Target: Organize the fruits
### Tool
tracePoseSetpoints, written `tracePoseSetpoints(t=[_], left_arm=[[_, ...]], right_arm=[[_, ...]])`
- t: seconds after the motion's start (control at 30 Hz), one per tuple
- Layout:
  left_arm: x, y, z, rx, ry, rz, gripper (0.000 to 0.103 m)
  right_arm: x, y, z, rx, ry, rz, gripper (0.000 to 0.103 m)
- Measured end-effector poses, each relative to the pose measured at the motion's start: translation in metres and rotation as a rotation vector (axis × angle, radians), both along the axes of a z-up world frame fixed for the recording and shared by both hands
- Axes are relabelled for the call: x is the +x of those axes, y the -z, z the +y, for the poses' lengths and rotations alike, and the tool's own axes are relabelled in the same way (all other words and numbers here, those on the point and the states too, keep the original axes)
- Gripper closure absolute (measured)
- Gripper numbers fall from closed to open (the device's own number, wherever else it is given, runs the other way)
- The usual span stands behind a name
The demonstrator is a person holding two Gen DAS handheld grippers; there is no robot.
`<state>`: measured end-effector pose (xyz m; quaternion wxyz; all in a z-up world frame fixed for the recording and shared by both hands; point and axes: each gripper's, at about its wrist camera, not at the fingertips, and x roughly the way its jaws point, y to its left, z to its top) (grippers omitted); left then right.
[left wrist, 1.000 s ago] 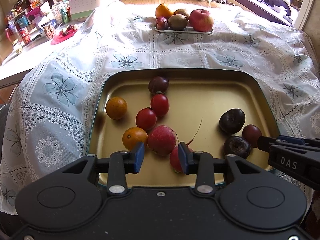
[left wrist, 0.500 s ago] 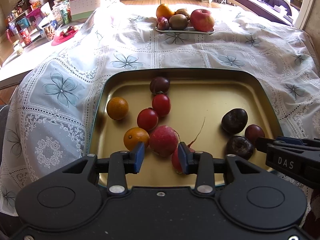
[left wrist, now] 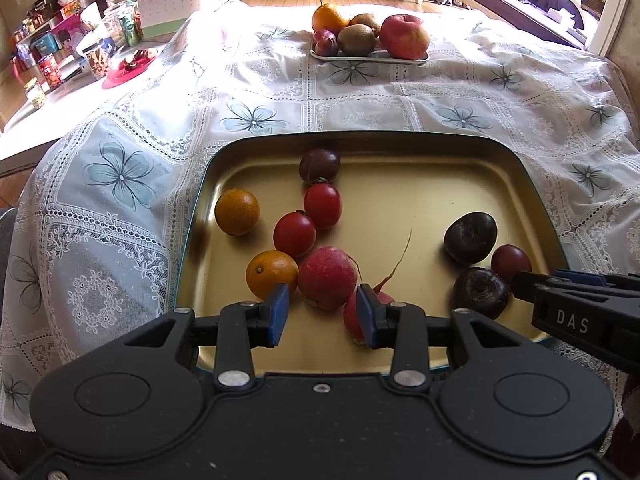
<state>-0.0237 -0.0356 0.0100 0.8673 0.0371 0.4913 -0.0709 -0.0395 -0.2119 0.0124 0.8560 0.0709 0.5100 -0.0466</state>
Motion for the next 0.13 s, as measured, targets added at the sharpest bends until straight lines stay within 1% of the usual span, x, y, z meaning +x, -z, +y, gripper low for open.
tracePoseSetpoints(t=[0.13], left_arm=[[-0.0002, 0.0001, 0.0006, -0.001, -0.003, -0.002, 0.056]], right_arm=[[0.0000, 0.0000, 0.0000, 0.000, -0.001, 0.000, 0.065]])
